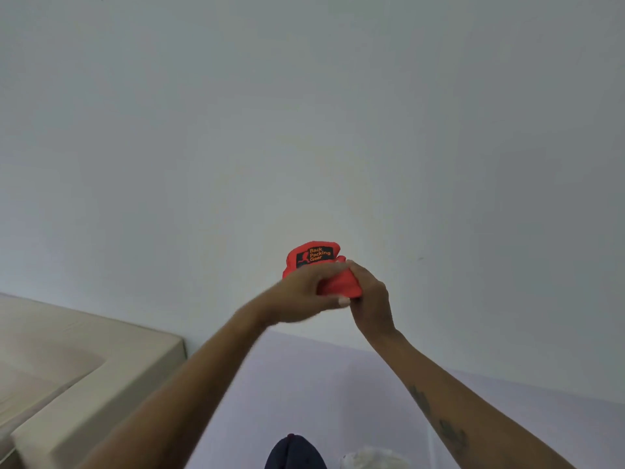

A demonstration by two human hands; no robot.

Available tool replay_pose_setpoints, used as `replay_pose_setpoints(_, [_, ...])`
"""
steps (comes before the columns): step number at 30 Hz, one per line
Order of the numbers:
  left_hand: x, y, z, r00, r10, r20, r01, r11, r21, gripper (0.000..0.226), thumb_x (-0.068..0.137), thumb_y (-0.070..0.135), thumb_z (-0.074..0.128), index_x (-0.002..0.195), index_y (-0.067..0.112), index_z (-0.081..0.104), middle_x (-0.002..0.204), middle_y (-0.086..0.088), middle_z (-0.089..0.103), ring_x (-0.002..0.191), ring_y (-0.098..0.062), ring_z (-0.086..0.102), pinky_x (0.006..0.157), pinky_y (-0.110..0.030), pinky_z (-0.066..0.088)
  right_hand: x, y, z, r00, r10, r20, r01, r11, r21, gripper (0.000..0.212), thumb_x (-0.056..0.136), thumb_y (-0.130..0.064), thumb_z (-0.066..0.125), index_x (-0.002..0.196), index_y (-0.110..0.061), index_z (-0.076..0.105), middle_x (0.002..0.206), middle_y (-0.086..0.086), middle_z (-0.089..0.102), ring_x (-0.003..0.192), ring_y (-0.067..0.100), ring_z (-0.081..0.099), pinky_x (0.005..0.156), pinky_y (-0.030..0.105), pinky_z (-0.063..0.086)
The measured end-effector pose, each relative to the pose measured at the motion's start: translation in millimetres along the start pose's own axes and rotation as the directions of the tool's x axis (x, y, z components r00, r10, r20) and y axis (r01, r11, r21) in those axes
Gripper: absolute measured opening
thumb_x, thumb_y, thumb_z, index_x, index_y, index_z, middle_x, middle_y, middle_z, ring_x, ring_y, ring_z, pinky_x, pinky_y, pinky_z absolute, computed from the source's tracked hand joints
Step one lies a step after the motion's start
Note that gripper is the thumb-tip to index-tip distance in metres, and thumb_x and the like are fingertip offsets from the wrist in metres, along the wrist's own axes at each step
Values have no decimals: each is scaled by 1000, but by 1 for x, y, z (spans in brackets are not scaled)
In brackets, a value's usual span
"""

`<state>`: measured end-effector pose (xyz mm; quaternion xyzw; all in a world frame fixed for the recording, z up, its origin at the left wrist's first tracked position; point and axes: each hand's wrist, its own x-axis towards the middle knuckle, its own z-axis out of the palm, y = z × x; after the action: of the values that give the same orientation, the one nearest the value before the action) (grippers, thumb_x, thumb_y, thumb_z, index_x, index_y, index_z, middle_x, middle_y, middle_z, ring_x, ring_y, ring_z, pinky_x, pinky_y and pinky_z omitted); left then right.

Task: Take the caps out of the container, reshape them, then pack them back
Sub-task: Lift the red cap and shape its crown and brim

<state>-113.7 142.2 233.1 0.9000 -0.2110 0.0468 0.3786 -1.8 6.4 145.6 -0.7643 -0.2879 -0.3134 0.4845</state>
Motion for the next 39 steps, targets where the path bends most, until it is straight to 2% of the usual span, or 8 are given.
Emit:
replay_pose_setpoints(2, [-5,-7,-25,992,-35,-118,-13,923,-384,50,87,32,65,135,28,50,135,5,55,113,-17,62,96,-35,49,-3,2,-6,995,12,95,-15,999,41,51,88,0,47,137,-16,48,136,3,55,125,19,53,101,42,47])
replay_pose_setpoints(6, [7,-47,-63,714,-352,-606,149,921,-360,37,91,53,49,106,21,58,109,-3,56,103,-17,52,91,-33,43,-11,-2,-2,981,-191,33,193,979,-59,54,90,-4,49,143,-8,39,147,12,43,137,24,40,110,45,38])
replay_pose_setpoints(11, [12,-69,-69,793,-590,-153,461,744,-484,75,87,68,37,117,4,60,114,-13,64,106,-28,60,100,-42,47,-26,-20,11,930,-367,-17,360,919,-159,50,90,-5,53,139,-2,44,145,16,44,136,25,42,110,31,37])
replay_pose_setpoints(16, [10,-76,-76,790,-532,-304,233,720,-654,41,97,35,49,120,3,62,115,-14,68,104,-29,65,90,-42,53,-42,-5,18,908,-380,178,415,876,-246,61,86,-3,51,144,-10,36,149,7,42,136,17,41,98,25,48])
replay_pose_setpoints(22, [-1,-90,-78,813,-409,-414,144,831,-538,23,96,29,53,102,12,66,98,-7,68,88,-18,64,69,-24,56,16,-6,4,840,159,518,-111,986,-123,55,95,-15,48,147,-18,31,154,-1,31,143,15,28,111,24,22])
replay_pose_setpoints(29, [12,-95,-51,883,-329,-336,96,825,-556,17,95,29,53,100,15,63,93,-8,69,80,-16,67,65,-24,55,73,-51,42,598,346,723,-673,707,218,65,88,-60,50,128,-10,57,129,8,61,116,20,60,102,36,46])
replay_pose_setpoints(35, [17,-125,-39,819,-394,-416,210,882,-422,23,98,29,50,80,18,60,77,1,61,66,-8,56,53,-14,45,58,-22,67,630,407,662,-750,542,380,42,91,-27,62,118,5,61,118,18,66,107,27,64,91,37,54])
replay_pose_setpoints(39, [30,-161,-24,743,-487,-459,282,850,-445,27,97,29,49,75,15,55,69,0,53,65,-13,46,55,-22,38,51,-8,89,780,394,485,-554,796,245,30,91,-34,61,82,-7,69,78,5,67,70,10,59,64,22,52])
